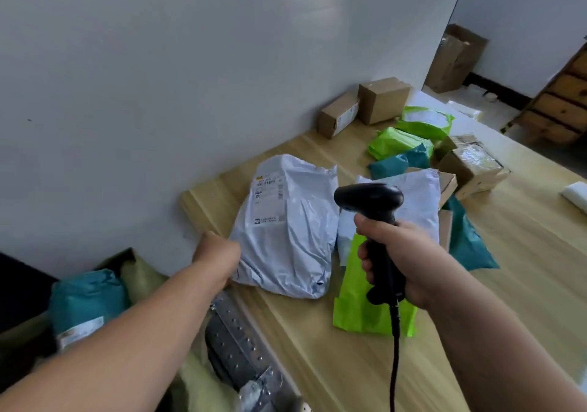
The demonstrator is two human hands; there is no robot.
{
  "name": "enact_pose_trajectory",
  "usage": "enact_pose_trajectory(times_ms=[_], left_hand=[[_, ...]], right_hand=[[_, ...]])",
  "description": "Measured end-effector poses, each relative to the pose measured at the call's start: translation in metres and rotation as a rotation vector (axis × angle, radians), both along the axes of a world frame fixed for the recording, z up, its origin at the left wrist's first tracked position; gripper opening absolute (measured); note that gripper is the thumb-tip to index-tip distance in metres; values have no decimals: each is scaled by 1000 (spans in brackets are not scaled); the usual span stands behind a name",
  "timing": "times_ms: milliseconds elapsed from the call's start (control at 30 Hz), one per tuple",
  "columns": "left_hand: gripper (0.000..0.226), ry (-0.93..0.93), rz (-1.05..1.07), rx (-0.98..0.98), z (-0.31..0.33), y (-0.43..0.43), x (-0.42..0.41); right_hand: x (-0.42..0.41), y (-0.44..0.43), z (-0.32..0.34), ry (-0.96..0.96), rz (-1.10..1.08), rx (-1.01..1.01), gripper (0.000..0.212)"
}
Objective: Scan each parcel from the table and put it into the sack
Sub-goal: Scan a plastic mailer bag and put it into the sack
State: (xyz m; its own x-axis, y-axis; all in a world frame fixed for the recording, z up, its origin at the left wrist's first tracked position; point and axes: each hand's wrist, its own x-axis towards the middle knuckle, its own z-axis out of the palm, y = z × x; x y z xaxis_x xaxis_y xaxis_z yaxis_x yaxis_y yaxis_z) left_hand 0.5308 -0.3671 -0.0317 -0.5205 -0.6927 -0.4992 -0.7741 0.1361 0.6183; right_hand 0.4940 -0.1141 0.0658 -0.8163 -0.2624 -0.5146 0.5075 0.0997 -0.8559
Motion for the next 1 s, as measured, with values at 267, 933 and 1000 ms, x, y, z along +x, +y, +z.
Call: enact_pose_trajectory(times_ms=[267,933,1000], left_hand=[[69,-20,-190,-156,-19,-12,-43],[27,273,-5,432,-36,-21,-79],[26,304,0,382,-22,-24,-73]], right_hand=[[-10,-31,-23,-44,9,0,26],[-40,-64,-39,-61,82,-11,27],[-38,-68,-24,-39,104,-26,27]])
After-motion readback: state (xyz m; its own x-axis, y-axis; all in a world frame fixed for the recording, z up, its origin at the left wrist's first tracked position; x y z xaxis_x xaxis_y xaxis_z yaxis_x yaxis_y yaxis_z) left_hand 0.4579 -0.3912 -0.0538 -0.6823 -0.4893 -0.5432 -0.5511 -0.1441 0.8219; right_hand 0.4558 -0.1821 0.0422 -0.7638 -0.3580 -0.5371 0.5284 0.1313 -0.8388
